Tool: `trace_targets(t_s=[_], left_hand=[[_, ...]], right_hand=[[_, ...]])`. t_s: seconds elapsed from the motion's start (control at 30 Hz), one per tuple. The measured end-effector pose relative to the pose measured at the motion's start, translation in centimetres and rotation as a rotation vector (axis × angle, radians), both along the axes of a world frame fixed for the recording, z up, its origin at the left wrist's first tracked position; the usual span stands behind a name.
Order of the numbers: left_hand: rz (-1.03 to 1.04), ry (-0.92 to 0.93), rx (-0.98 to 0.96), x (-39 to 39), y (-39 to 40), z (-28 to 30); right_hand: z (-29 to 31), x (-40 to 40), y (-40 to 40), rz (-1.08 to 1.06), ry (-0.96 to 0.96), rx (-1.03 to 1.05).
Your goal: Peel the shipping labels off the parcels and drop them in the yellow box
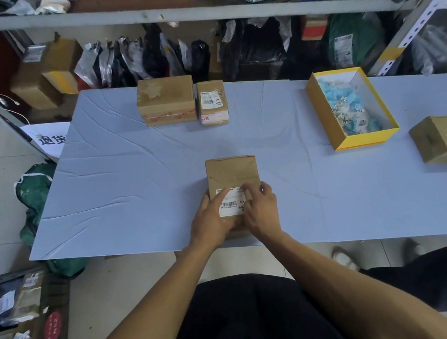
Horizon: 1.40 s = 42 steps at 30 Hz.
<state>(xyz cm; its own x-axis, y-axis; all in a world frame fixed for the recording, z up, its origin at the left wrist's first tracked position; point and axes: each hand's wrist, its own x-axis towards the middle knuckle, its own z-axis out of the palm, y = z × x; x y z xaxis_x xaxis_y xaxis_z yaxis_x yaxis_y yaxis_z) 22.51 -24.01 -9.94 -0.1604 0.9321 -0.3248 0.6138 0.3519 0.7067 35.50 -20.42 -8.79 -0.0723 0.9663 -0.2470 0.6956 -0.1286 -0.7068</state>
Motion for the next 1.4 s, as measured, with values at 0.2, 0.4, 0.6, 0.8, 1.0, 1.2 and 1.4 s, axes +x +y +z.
trace_targets(t_s=[0.2, 0.4, 0.6, 0.8, 1.0, 1.2, 1.4], left_hand=[[-0.004, -0.035, 0.014, -0.1, 0.4, -0.5], [-0.029, -0.044, -0.039, -0.2, 0.4, -1.4], [-0.108, -0.022, -0.072, 0.1, 0.1, -1.9], [-0.089, -0.1, -0.069, -0.1, 0.2, -1.1], [-0.089, -0.128, -0.119, -0.9, 1.2, -0.2], [-0.121, -0.143, -0.155, -2.1, 1.9, -0.5], [-0.115, -0.109, -0.146, -2.1, 2.3, -0.6]], right_hand=[[0.0, 0.2, -0.1, -0.007, 0.042, -0.011], [-0.2, 0.4, 0.0, 0.01, 0.04, -0.007], [-0.7, 0.5, 0.4, 0.025, -0.01, 0.017], [-0.8, 0.7, 0.7, 0.083, -0.033, -0.009], [-1.5, 3.5, 1.5, 0.268, -0.011, 0.022], [-1.7, 4.2, 2.9, 0.321, 0.008, -0.001], [-2.0, 3.9, 3.3, 0.291, 0.026, -0.05]])
